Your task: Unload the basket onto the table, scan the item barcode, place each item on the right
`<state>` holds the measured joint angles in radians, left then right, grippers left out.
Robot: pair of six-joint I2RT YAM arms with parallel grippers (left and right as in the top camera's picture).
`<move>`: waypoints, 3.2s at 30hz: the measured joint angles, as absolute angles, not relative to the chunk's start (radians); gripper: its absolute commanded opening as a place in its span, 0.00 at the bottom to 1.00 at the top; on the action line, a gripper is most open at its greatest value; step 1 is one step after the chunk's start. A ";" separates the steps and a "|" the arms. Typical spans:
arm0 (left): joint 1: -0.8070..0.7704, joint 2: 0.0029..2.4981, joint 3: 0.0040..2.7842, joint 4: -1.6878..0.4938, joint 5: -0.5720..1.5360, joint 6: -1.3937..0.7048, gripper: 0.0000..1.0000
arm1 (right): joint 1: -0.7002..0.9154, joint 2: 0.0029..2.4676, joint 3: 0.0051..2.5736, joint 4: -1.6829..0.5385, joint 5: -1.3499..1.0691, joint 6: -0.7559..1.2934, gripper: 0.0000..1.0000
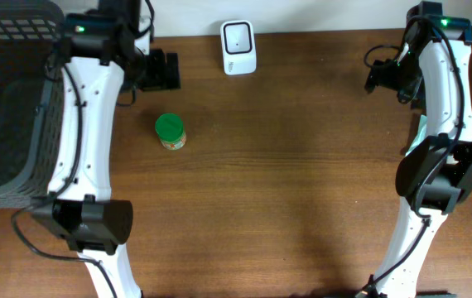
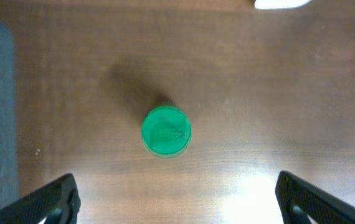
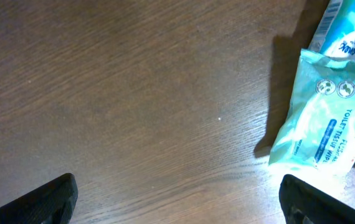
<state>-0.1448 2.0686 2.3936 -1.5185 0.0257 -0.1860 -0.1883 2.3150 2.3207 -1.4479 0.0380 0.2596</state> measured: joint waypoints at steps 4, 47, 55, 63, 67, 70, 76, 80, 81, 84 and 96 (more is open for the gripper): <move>-0.145 2.076 2.085 -1.276 -0.002 -0.175 0.99 | -0.188 2.315 2.321 -1.451 0.038 0.260 0.99; -0.397 2.294 2.046 -1.084 0.255 -0.496 0.69 | -0.188 2.315 2.321 -1.451 0.038 0.258 0.99; -0.578 2.305 2.046 -0.974 0.035 -0.817 0.82 | -0.188 2.315 2.321 -1.451 0.038 0.258 0.99; -0.603 2.337 2.087 -0.992 -0.034 -0.852 0.98 | -0.188 2.315 2.321 -1.451 0.038 0.259 0.99; -0.595 2.339 2.269 -0.978 -0.104 -0.528 0.99 | -0.188 2.315 2.321 -1.451 0.038 0.259 0.99; -0.577 2.339 2.278 -0.963 -0.168 -0.128 0.99 | -0.188 2.315 2.321 -1.451 0.038 0.260 0.99; -0.524 2.350 2.278 -1.058 0.107 0.388 0.99 | -0.188 2.315 2.321 -1.451 0.038 0.259 0.99; -0.543 2.353 2.278 -1.115 0.219 0.441 0.99 | -0.188 2.315 2.321 -1.451 0.038 0.260 0.99; -0.543 2.358 2.280 -1.131 0.229 0.446 0.99 | -0.188 2.315 2.321 -1.451 0.038 0.259 0.99; -0.543 2.434 2.281 -1.142 0.216 0.450 0.99 | -0.188 2.315 2.321 -1.451 0.038 0.259 0.99; -0.543 2.505 2.281 -1.139 0.173 0.381 0.66 | -0.188 2.315 2.321 -1.451 0.038 0.259 0.99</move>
<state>-0.5430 2.5046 2.2814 -1.1389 0.1726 0.3809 -0.1883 2.3150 2.3207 -1.4509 0.0380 0.2592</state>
